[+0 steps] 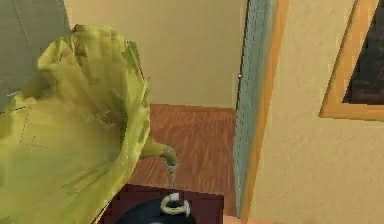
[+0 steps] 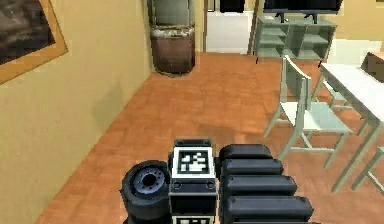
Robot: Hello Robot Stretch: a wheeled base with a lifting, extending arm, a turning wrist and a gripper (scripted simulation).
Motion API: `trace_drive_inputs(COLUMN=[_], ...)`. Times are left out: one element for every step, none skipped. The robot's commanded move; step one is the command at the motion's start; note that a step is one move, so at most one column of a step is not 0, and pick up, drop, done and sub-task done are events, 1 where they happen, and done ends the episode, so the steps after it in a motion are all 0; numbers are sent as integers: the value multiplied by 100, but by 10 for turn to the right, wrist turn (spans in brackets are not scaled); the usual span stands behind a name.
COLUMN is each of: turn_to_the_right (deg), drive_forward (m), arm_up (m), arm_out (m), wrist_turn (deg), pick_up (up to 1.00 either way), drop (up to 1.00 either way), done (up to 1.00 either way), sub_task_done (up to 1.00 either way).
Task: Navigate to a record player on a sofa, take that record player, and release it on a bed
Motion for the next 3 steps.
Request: trace_drive_inputs(turn_to_the_right=[120, 0, -210], drive_forward=[0, 20, 0], arm_up=[0, 0, 0], arm_out=[0, 0, 0], wrist_turn=[0, 0, 0], pick_up=[0, 0, 0], drop=[0, 0, 0], done=[0, 0, 0], sub_task_done=[0, 0, 0])
